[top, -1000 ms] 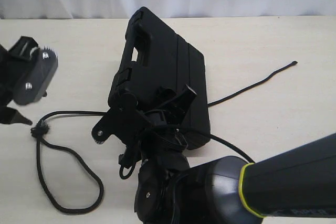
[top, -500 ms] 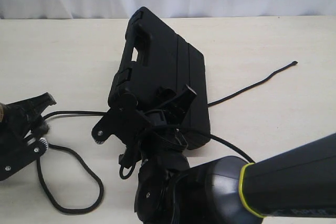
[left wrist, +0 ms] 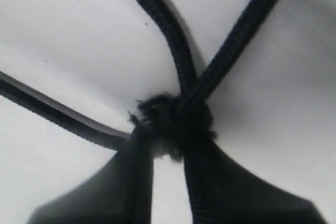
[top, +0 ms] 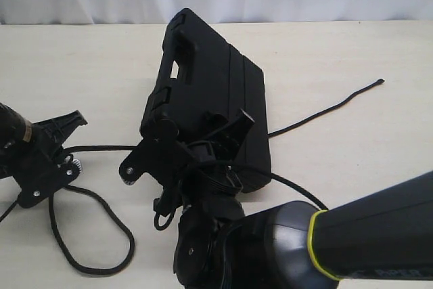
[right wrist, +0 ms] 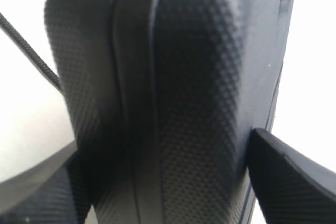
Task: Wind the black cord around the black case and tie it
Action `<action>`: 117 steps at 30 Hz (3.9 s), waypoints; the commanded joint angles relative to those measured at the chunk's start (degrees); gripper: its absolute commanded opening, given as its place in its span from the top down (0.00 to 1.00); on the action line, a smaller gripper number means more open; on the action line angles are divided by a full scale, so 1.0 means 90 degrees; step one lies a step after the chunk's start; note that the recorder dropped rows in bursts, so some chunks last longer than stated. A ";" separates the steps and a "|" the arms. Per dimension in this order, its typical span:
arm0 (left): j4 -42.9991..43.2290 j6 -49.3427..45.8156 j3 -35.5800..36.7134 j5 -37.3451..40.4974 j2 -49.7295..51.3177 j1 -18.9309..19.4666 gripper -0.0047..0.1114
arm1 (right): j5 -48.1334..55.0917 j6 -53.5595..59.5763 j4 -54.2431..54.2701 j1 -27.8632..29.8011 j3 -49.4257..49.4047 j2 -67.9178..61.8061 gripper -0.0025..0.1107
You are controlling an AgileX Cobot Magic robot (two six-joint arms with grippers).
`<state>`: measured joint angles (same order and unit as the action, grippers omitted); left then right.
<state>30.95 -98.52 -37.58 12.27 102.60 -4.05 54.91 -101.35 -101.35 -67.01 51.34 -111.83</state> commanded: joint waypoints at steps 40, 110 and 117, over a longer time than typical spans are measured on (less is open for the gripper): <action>-0.2169 0.5622 0.0090 -0.0294 -0.2419 0.0010 0.96 | -0.0959 -0.1400 0.0156 0.0627 -0.1227 0.1044 0.94; -1.0722 -0.0300 -0.1265 0.1727 -0.0687 -0.0223 0.96 | -0.1732 -0.1163 0.0156 0.0843 -0.1227 0.1302 0.94; -1.2862 -0.2629 -0.1265 0.2252 -0.0643 -0.0347 0.96 | -0.1794 -0.1163 0.0156 0.0843 -0.1227 0.1302 0.78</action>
<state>-78.16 -115.69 -48.78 32.19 96.88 -6.08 44.49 -109.93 -102.29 -60.06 40.89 -99.90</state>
